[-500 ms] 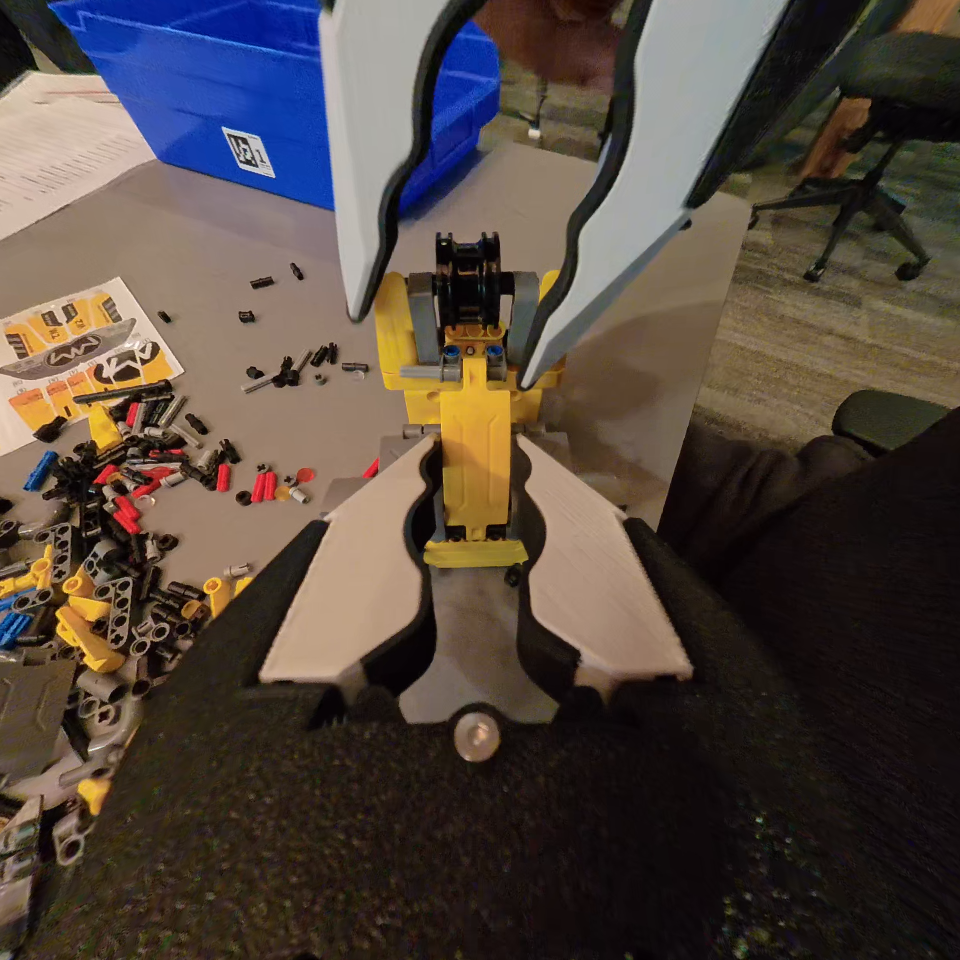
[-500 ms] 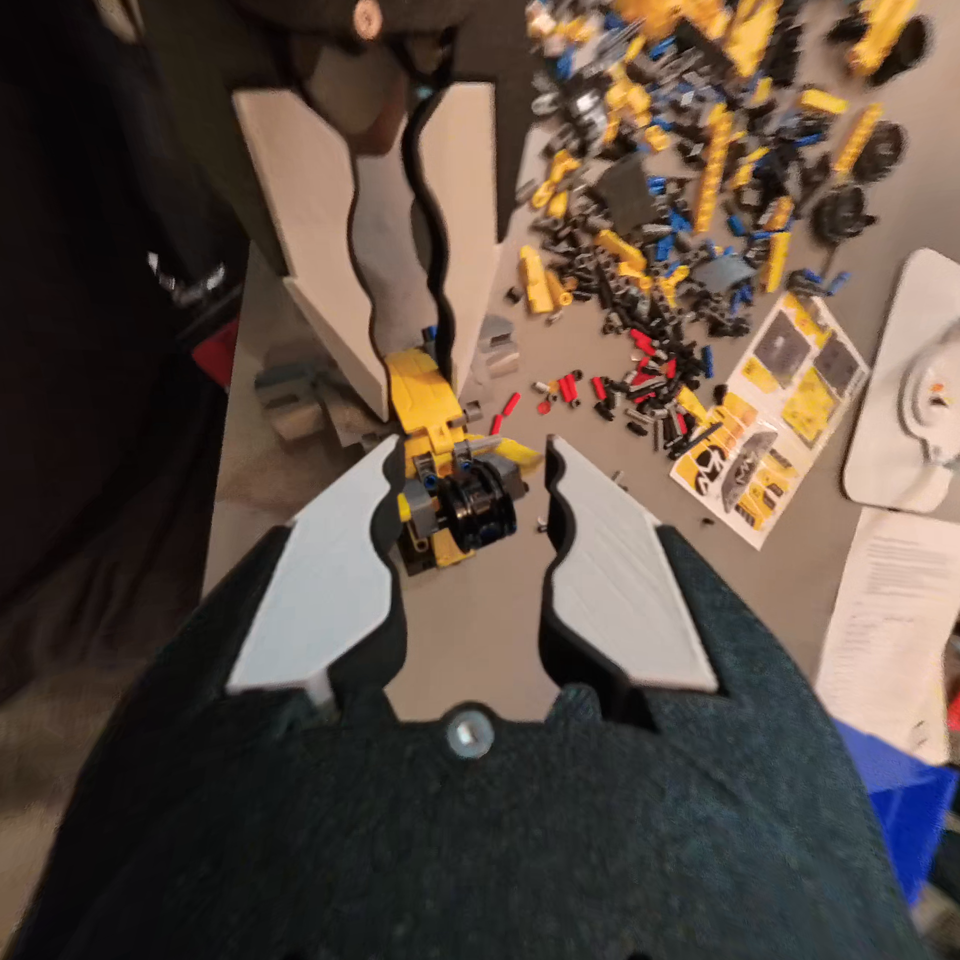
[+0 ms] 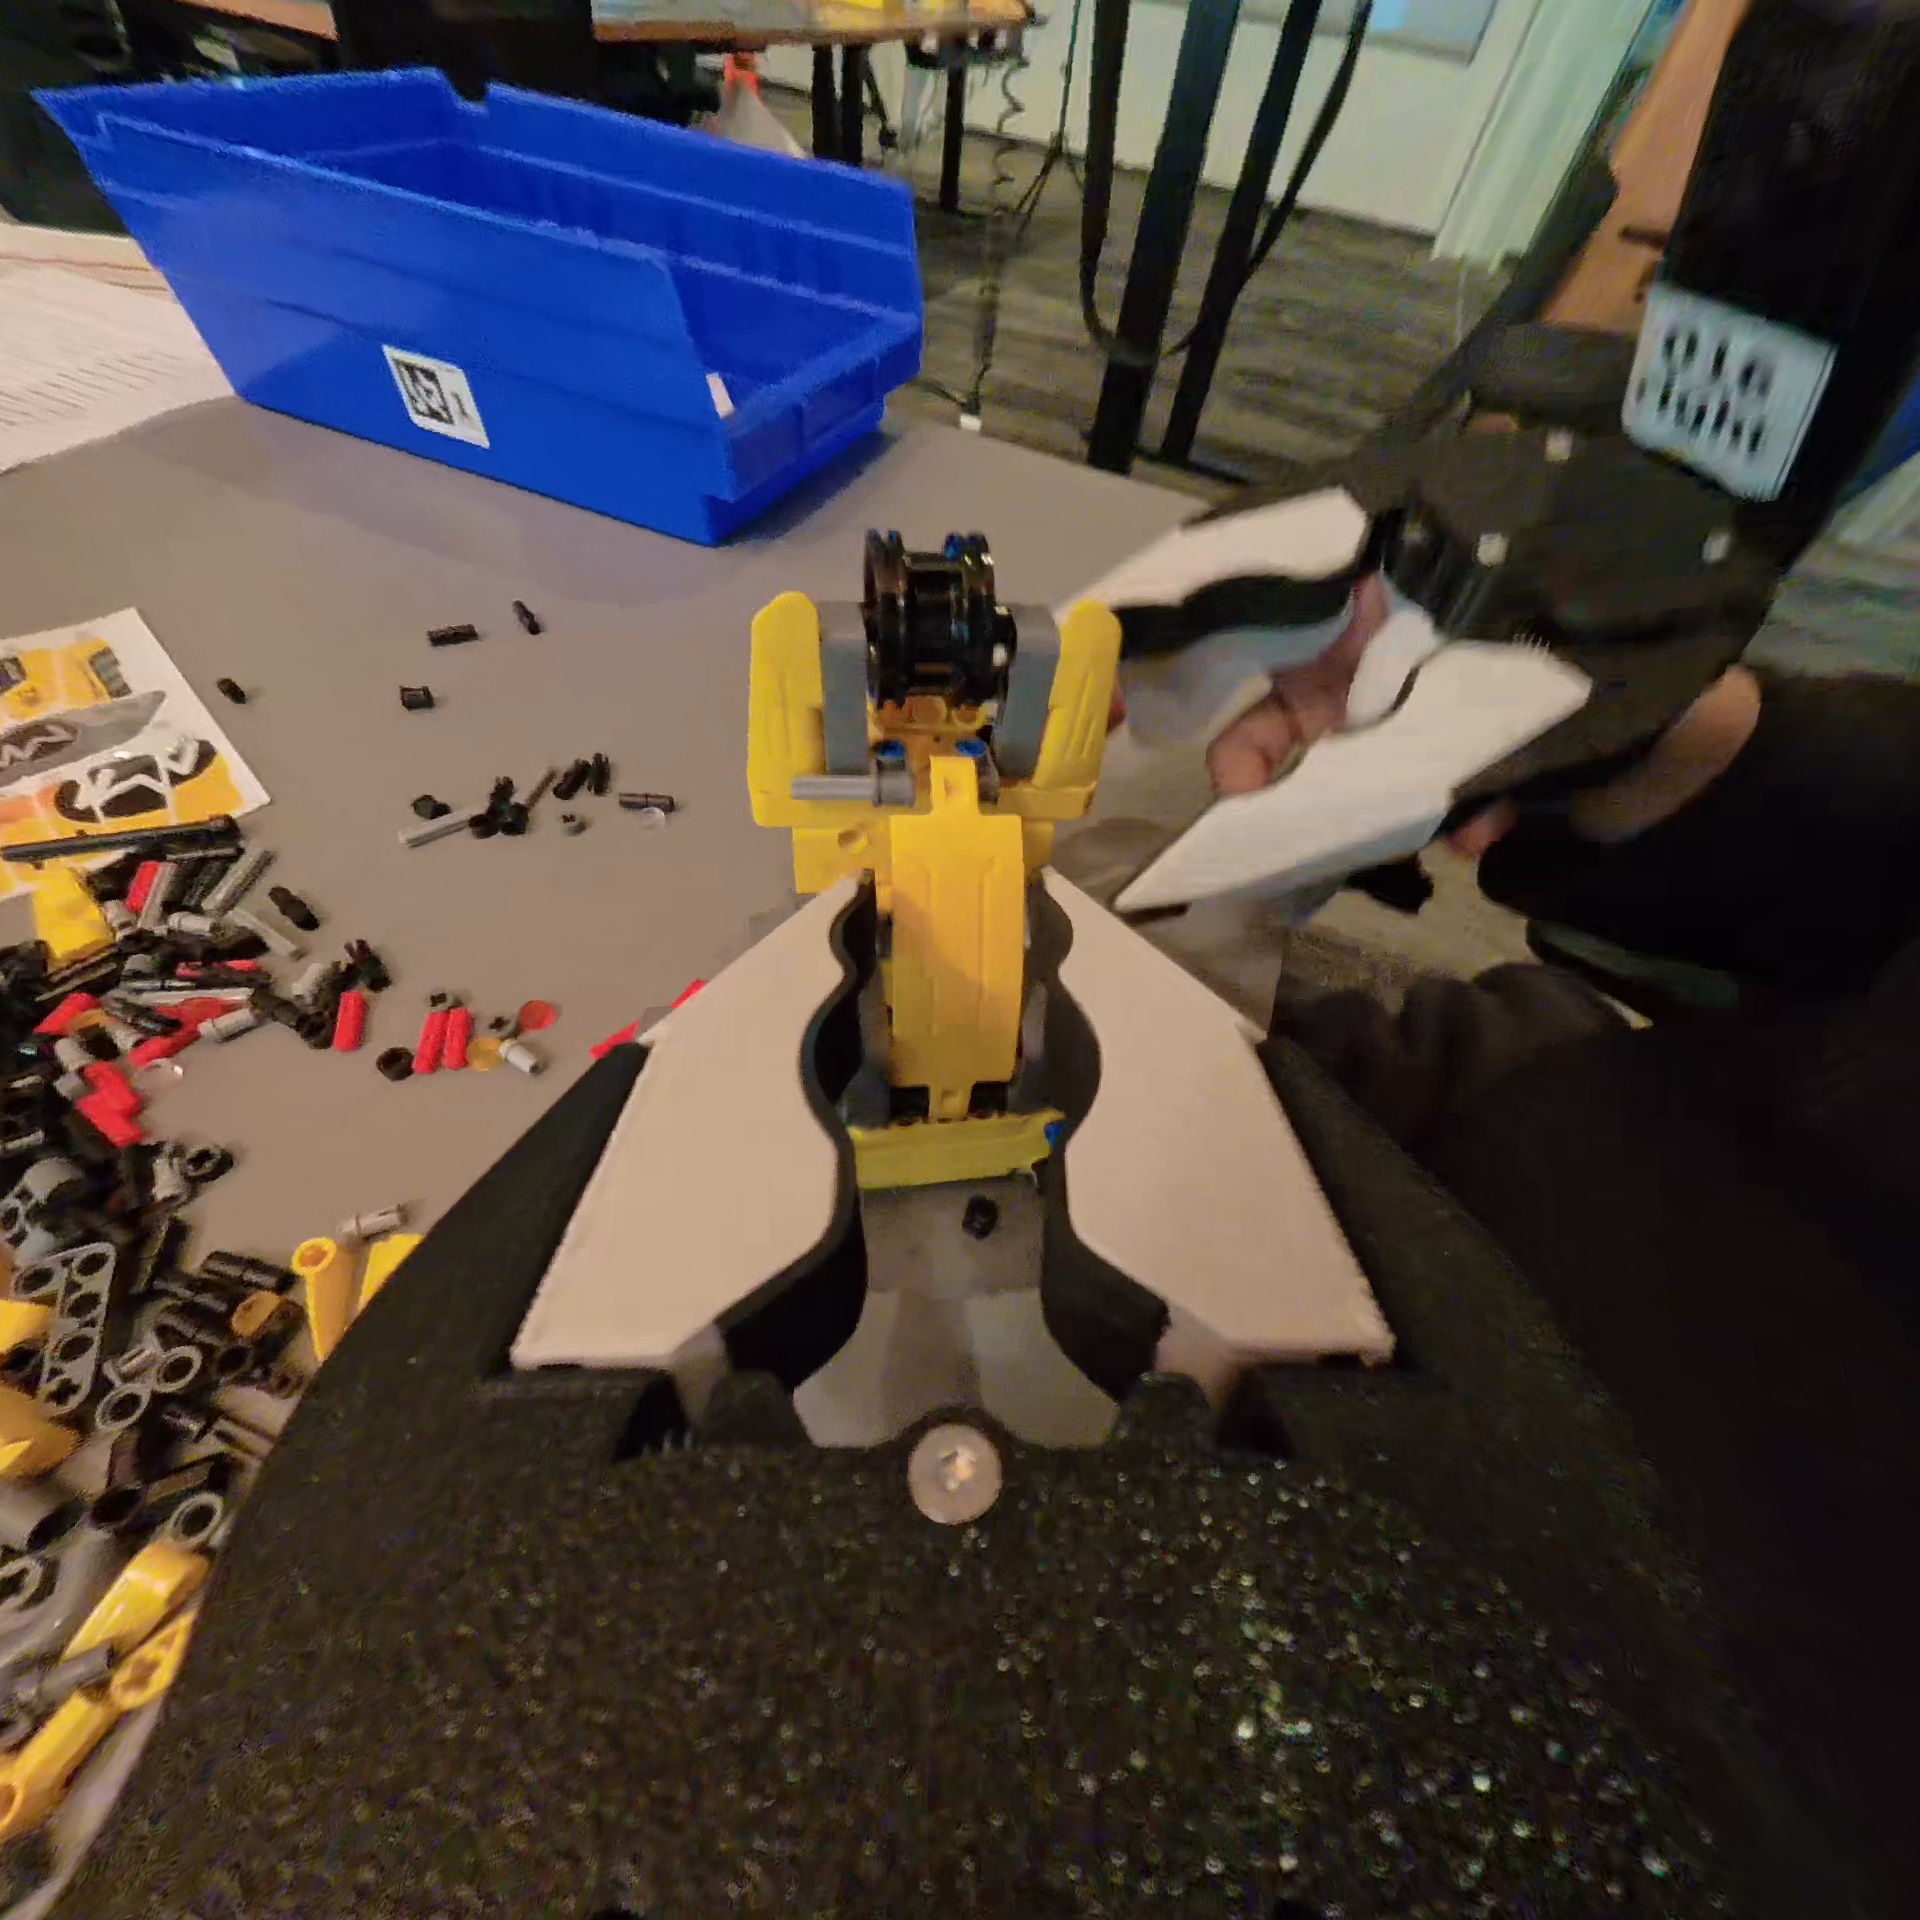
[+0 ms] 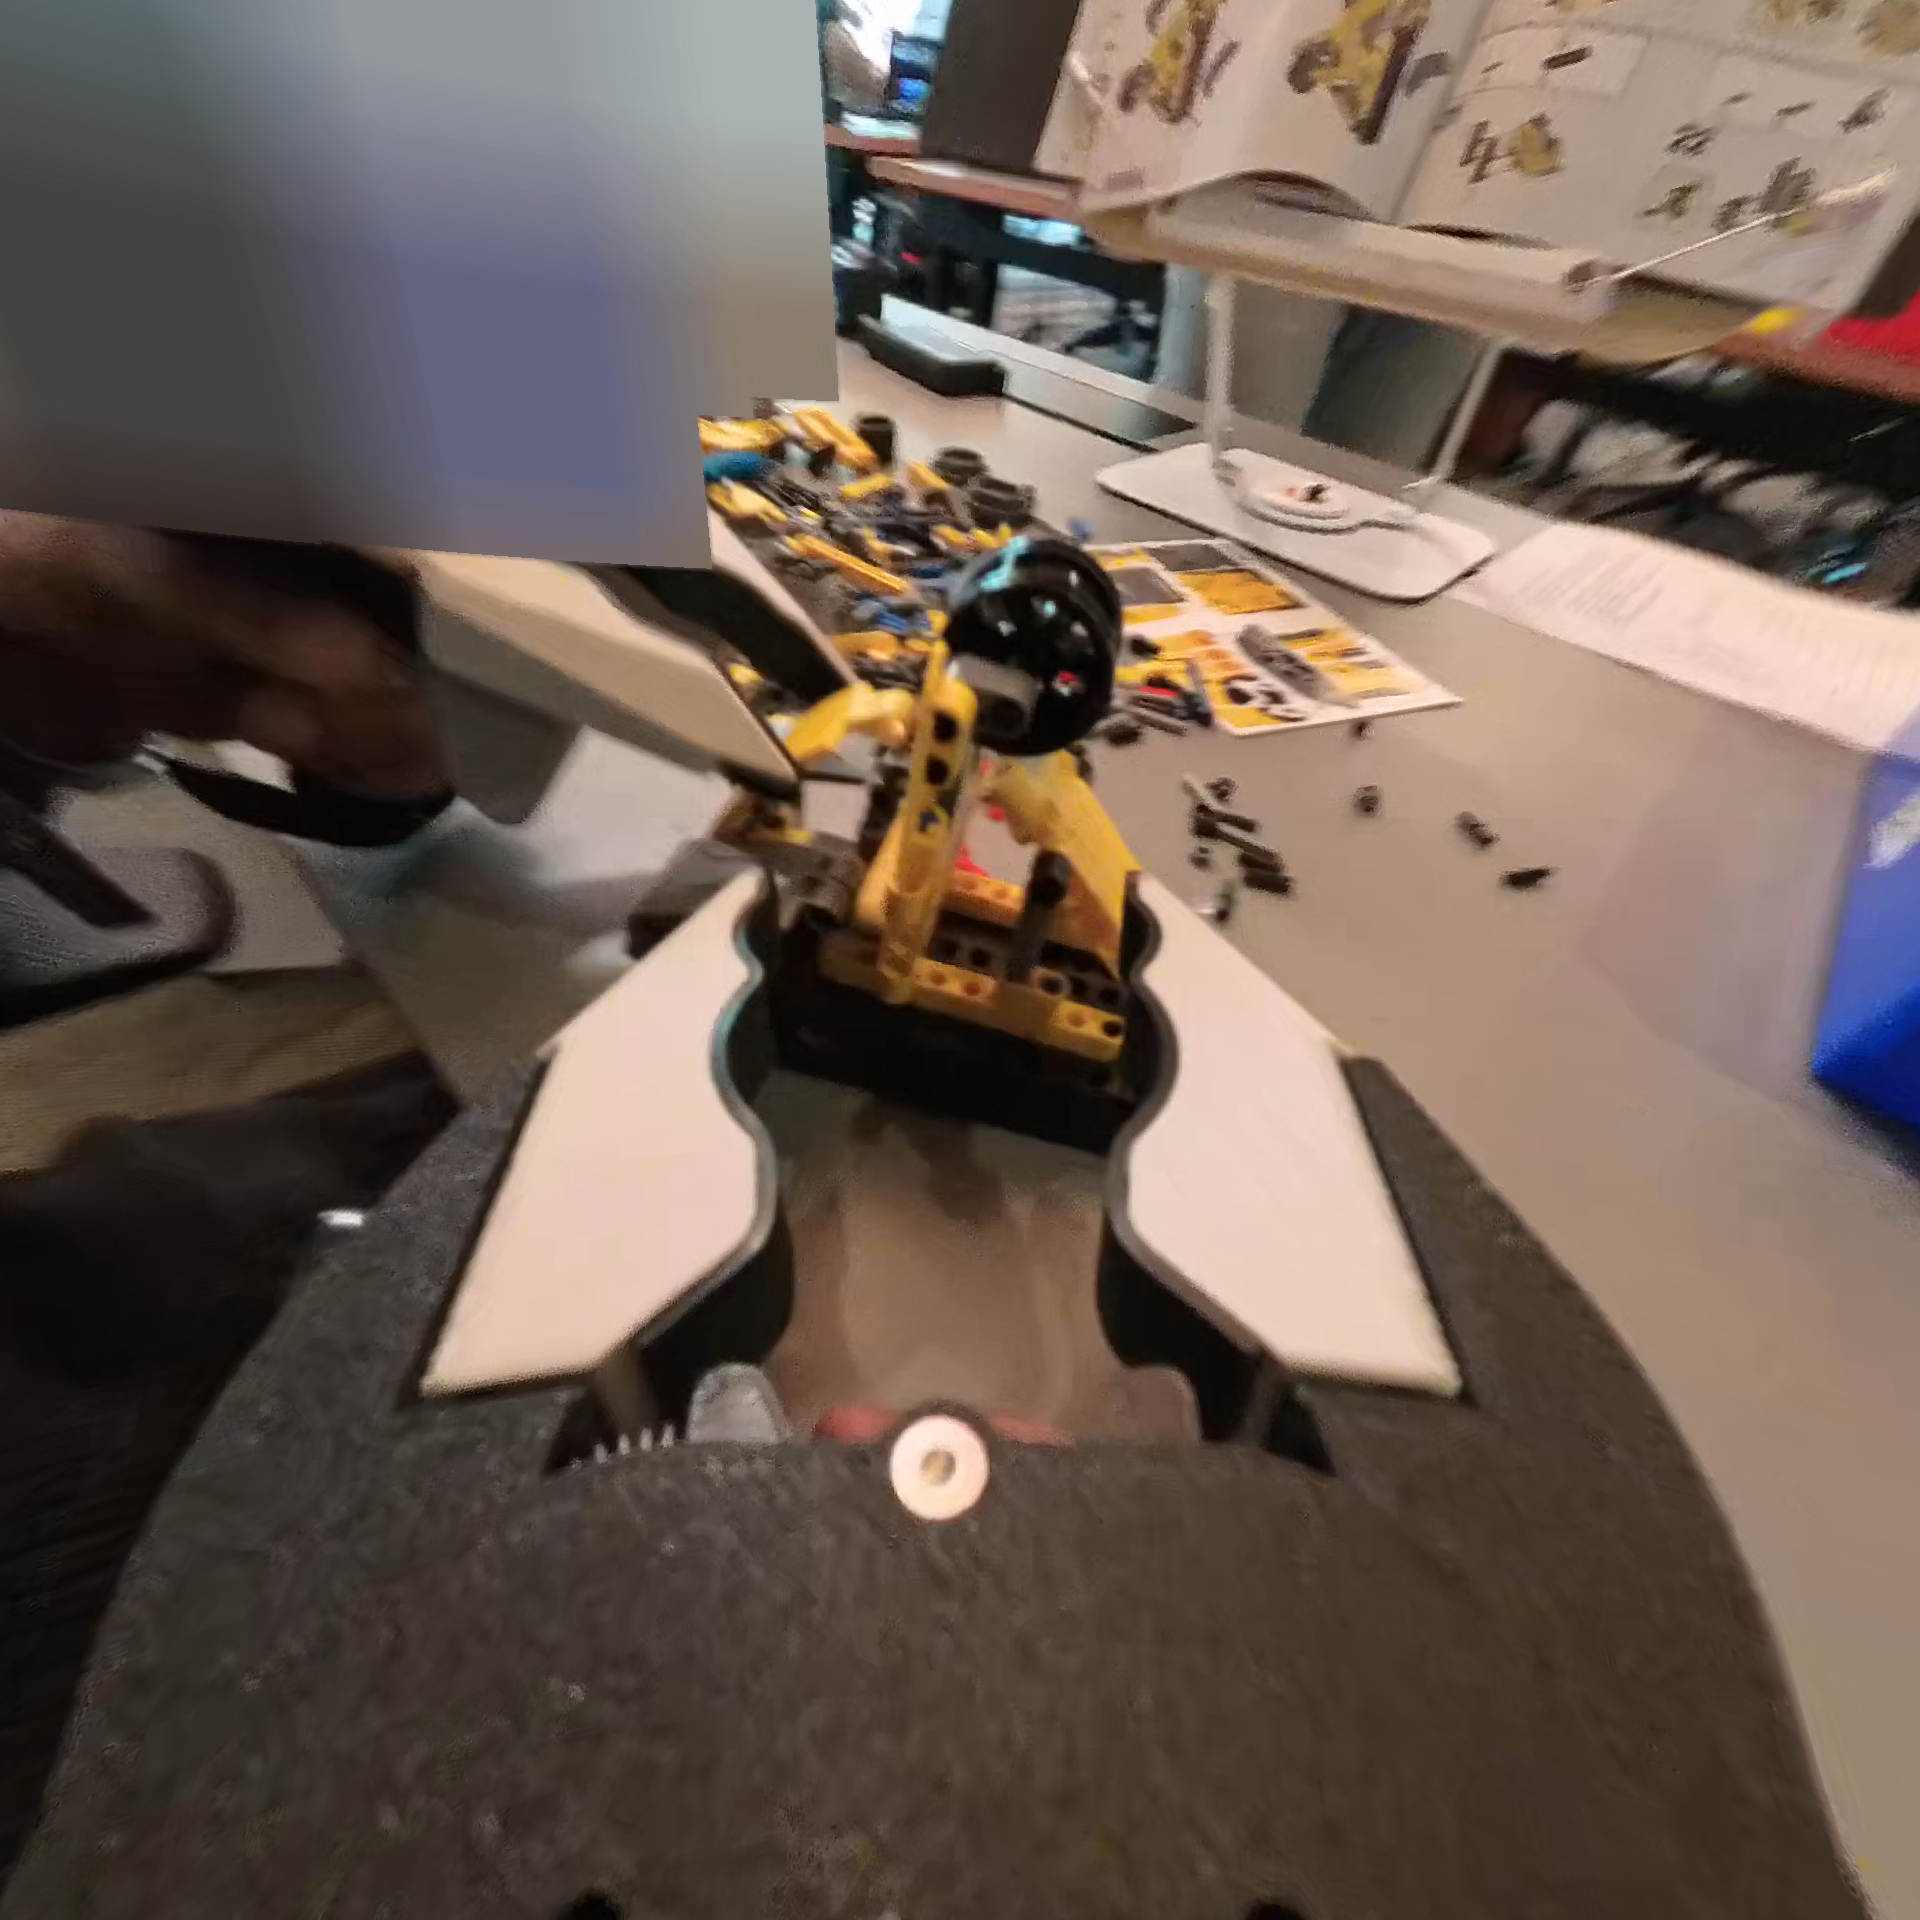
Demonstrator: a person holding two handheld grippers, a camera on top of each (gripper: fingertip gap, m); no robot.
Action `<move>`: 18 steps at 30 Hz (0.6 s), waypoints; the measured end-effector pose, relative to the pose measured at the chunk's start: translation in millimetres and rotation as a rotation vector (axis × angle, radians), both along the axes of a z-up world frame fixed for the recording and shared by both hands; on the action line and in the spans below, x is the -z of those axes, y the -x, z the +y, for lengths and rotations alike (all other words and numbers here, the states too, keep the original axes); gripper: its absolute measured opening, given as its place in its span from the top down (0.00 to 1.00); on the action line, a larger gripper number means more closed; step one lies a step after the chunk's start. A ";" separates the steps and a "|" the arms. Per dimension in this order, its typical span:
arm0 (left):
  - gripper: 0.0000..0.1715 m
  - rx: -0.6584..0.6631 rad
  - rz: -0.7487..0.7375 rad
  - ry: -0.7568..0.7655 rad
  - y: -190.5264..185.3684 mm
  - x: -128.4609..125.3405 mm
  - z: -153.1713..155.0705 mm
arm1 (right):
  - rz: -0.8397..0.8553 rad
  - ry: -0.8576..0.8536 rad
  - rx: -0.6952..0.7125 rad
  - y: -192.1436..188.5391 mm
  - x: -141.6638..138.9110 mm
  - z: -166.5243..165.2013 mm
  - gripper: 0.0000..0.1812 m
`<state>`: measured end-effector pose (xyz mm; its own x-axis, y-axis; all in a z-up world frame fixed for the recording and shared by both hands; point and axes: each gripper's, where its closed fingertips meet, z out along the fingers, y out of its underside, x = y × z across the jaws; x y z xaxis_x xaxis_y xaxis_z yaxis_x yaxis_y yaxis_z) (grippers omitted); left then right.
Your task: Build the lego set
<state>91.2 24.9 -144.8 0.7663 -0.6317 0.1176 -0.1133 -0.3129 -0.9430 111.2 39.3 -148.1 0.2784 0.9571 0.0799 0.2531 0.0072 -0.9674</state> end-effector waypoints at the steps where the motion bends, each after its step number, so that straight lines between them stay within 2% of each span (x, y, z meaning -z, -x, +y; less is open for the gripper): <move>1: 0.83 -0.007 -0.015 -0.018 1.8 -3.8 1.5 | -0.001 -0.036 0.027 -0.7 1.2 3.1 0.64; 6: 0.81 0.012 -0.145 -0.112 6.6 -27.4 -2.0 | -0.015 -0.010 -0.004 -0.6 2.2 3.4 0.68; 7: 0.80 0.001 -0.162 -0.125 8.9 -29.6 -1.2 | -0.017 -0.004 0.004 -1.2 2.3 5.3 0.75; 9: 0.80 -0.036 -0.170 -0.130 13.7 -27.4 3.4 | -0.020 -0.011 0.025 -2.2 1.8 9.1 0.80; 13: 0.78 -0.050 -0.163 -0.088 12.7 -19.6 9.4 | -0.035 -0.045 0.042 -2.6 2.5 9.8 0.81; 18: 0.78 -0.080 -0.161 -0.115 16.0 -22.0 8.9 | -0.045 -0.030 0.028 -2.3 3.0 11.3 0.82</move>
